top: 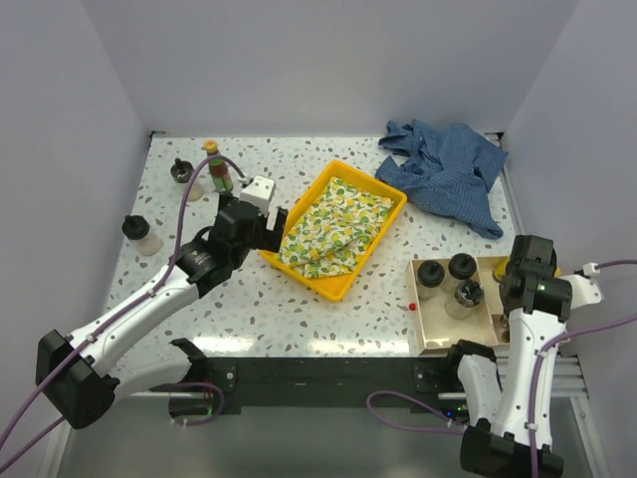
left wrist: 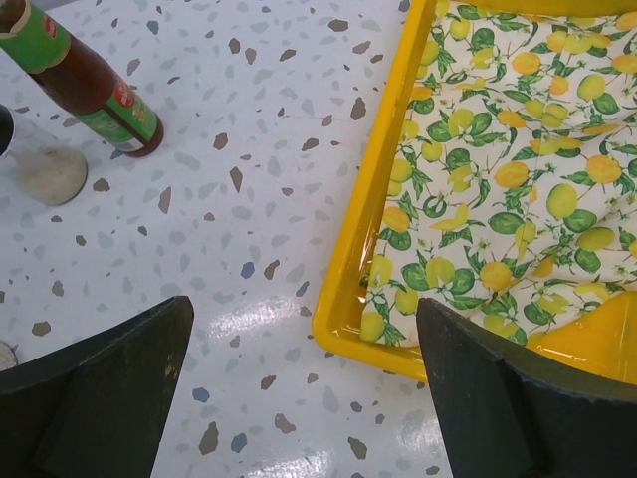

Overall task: Organize the condiment bottles
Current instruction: Place the bottle in the storage box.

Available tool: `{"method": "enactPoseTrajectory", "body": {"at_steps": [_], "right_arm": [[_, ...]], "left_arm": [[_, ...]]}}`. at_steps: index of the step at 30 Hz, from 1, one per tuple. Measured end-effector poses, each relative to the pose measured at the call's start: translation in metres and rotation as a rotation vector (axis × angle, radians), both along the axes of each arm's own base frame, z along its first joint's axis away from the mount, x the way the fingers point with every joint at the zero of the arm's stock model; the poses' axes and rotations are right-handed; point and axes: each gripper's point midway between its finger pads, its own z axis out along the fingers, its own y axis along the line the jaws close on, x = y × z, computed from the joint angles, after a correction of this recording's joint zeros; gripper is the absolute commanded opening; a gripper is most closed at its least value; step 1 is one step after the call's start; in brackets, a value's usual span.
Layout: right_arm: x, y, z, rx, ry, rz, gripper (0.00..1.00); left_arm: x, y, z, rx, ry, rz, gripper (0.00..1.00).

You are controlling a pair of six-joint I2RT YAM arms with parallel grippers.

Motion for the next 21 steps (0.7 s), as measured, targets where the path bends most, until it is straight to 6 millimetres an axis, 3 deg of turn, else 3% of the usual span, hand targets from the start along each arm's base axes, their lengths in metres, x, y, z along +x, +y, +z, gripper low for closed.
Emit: {"method": "enactPoseTrajectory", "body": {"at_steps": [13, 21], "right_arm": [[0.001, 0.006, -0.019, 0.060, 0.048, -0.017, 0.00], [-0.002, 0.007, -0.032, 0.077, 0.097, -0.027, 0.11]], "left_arm": [[-0.001, 0.001, 0.002, 0.004, -0.008, 0.006, 1.00], [-0.001, 0.004, 0.005, 0.005, -0.017, 0.019, 1.00]]}}
